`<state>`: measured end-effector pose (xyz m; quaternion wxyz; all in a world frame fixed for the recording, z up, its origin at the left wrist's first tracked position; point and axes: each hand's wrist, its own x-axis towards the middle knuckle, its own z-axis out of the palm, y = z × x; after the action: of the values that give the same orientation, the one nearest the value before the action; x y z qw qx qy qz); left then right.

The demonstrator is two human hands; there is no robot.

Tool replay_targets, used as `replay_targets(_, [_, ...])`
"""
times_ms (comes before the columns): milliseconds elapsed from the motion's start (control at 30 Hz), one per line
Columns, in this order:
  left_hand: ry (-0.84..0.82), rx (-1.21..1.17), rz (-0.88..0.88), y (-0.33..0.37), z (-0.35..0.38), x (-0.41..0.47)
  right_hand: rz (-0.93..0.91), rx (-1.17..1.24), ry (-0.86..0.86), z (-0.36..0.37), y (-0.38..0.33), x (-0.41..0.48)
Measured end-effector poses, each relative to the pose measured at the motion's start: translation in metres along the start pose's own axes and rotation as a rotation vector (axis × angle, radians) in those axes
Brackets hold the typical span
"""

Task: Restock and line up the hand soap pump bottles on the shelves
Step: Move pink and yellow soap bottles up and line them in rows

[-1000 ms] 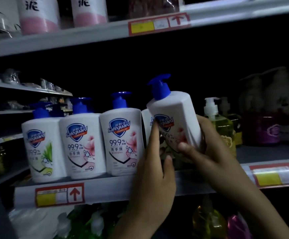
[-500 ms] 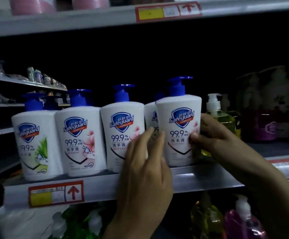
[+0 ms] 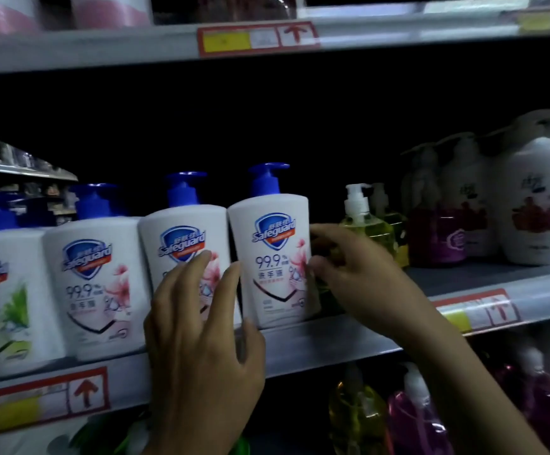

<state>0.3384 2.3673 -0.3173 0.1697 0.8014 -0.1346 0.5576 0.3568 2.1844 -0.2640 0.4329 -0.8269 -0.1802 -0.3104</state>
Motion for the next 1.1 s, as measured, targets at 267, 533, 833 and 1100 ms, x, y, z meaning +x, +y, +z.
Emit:
replay_targets(267, [-0.235,-0.145,0.237,0.073,0.023,0.023,0.141,-0.231,0.098,-0.069,0.046,-0.006])
replay_targets(533, [-0.464,0.055,0.156,0.115,0.056,0.062,0.097,-0.224,0.071,-0.061,0.070,0.002])
replay_targets(833, [-0.622,0.175,0.019,0.117,0.052,0.070,-0.007,-0.461,0.020,-0.040,0.074,0.006])
replay_targets(1100, [-0.762,0.129,-0.068,0.125,0.060,0.084,0.115,-0.708,-0.178,-0.101,0.101,0.084])
